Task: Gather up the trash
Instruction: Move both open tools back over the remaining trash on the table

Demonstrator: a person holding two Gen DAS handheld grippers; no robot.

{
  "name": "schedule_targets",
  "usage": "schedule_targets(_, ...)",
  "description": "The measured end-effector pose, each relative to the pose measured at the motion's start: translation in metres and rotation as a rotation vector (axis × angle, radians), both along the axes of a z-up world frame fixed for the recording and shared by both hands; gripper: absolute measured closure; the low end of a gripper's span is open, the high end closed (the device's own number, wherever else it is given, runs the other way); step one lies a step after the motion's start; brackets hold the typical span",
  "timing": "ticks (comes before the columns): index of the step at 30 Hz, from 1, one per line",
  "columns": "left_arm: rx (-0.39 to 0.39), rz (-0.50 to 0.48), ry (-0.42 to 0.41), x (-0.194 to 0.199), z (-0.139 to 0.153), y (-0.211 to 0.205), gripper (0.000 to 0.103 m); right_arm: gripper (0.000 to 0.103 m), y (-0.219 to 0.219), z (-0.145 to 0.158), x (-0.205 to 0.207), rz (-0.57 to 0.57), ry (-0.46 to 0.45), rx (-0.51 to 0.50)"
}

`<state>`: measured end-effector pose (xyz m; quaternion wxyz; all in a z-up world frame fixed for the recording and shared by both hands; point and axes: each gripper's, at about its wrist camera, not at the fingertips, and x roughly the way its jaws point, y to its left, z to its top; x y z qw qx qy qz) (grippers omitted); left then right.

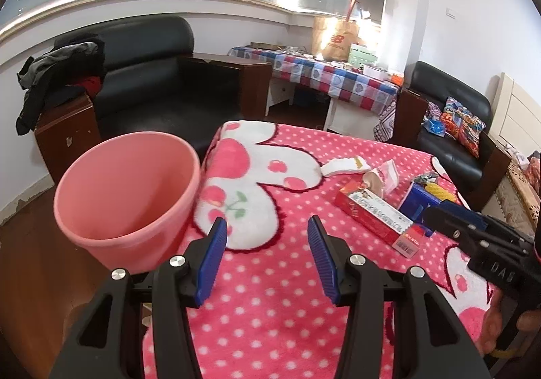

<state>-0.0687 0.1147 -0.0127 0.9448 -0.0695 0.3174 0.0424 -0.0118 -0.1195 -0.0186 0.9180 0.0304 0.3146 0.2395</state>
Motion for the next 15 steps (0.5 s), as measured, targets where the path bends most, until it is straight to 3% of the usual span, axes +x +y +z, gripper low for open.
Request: schedule_targets(15,0.014,-0.090,0.017,0.039,-0.012,-0.035,0.054,0.058,-0.103,0.005,0.062,-0.251,-0.018,0.023)
